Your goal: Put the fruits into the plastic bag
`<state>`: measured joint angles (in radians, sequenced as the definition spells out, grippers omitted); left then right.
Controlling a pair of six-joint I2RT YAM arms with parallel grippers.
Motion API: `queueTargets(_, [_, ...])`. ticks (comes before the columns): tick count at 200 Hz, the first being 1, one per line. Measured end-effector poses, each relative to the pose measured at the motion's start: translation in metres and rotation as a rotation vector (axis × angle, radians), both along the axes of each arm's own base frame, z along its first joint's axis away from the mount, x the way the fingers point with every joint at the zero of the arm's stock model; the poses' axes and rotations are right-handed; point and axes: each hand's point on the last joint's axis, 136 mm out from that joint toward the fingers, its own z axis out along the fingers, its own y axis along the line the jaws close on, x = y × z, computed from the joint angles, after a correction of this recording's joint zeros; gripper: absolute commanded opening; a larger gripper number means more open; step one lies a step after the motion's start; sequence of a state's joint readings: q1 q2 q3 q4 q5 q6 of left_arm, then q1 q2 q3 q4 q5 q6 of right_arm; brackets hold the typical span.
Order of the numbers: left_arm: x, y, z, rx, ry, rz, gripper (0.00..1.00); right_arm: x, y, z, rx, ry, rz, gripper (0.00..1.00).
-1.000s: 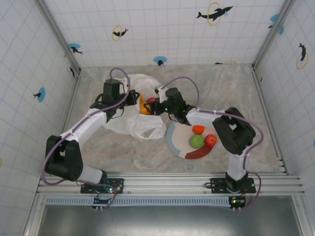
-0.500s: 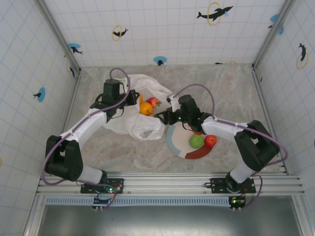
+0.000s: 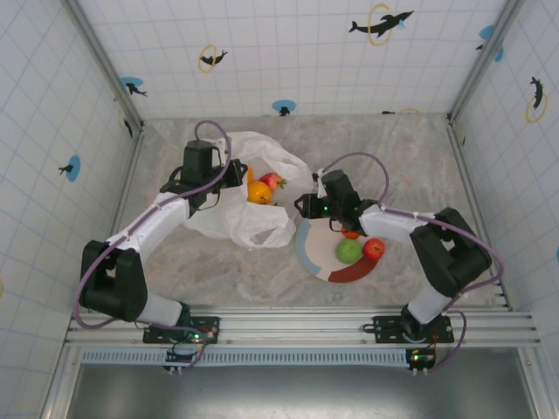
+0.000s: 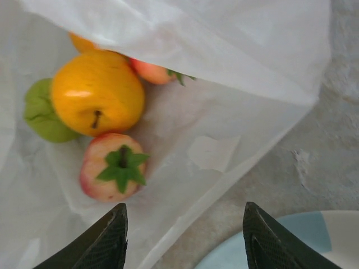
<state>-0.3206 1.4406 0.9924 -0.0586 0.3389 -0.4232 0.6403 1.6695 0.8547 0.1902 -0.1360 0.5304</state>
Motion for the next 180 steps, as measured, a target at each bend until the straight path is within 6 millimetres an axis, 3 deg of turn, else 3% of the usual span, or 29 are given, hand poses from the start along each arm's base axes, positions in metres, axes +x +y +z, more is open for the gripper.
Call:
queueTargets(59, [0.0,0.0,0.0,0.0,0.0,0.0,0.0,0.012,-0.01,-0.037,-0.015,0.111,-0.122,0.53])
queueTargets(134, [0.0,0.0,0.0,0.0,0.0,0.0,0.0,0.037,0.001,-0.045,0.016,0.127,-0.157,0.49])
queueTargets(180, [0.0,0.0,0.0,0.0,0.0,0.0,0.0,0.045,0.007,-0.054,0.043,0.147,-0.183,0.37])
